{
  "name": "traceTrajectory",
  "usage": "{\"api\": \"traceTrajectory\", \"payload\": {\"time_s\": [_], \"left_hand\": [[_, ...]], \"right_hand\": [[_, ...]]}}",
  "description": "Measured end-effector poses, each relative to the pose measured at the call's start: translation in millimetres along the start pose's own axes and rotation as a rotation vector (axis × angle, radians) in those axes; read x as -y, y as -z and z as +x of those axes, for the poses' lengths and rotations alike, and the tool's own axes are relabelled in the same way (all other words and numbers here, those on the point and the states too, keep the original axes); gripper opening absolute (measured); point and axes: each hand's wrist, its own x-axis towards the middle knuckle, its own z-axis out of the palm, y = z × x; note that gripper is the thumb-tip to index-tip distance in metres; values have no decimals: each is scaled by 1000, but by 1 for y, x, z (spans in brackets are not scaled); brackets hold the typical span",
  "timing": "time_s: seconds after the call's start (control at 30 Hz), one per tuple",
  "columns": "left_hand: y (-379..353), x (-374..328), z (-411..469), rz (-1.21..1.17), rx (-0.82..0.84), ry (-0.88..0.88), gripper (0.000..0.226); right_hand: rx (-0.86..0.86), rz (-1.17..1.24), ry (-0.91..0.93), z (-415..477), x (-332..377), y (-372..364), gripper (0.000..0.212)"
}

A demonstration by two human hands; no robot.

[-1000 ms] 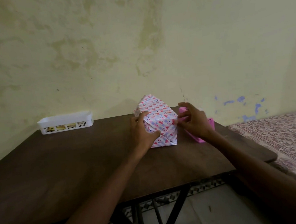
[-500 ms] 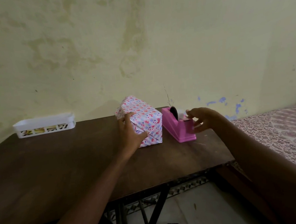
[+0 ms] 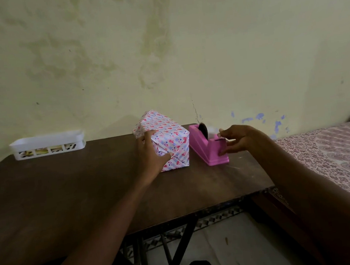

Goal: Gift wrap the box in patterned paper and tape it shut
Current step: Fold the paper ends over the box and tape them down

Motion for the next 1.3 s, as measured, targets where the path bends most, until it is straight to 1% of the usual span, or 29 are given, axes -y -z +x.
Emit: {"api": "traceTrajectory", "payload": {"time_s": [0.03,0.13,0.2,0.27,0.37,0.43,0.5,0.6,0.7,0.77,0.9,1.0,1.07,1.13,1.2,1.3], "left_hand": [[0,0,0,-7,2,1,87],[1,-2,0,6,7,4,88],[2,-2,0,26,20,23,90],[1,-3,1,38,27,36,91],[1,-4,1,44,29,46,92],[0,-4,2,55,26,51,92],[-1,-3,2,56,34,53,92],[0,-3,4,72,46,58,94],[1,-3,5,74,54,64,94],[2,-4,4,73,47,52,92],[4,-6,3,55,43,49,89],[4,-6,3,56,39,38,88],[5,-6,4,59,30,33,87],[5,-5,5,49,31,28,88],[6,-5,6,41,35,18,88],[6,-3,3,40,37,19,87]], "right_hand": [[11,33,27,0,-4,1,9],[27,118,65,5,-16,5,25],[35,160,88,8,-25,7,30],[35,193,124,10,-34,9,30],[21,174,189,14,-45,10,20],[-63,42,256,20,-50,10,17],[-232,-229,347,27,-51,9,21],[-428,-591,501,31,-44,3,16],[-511,-778,610,31,-38,-1,14],[-533,-827,623,28,-35,-3,15],[-537,-877,582,24,-35,-3,14],[-526,-891,551,19,-51,3,13],[-549,-875,607,12,-62,3,13],[-555,-848,694,2,-68,-2,18],[-446,-734,725,-10,-70,-10,16],[-215,-446,691,-23,-77,-31,11]]}}
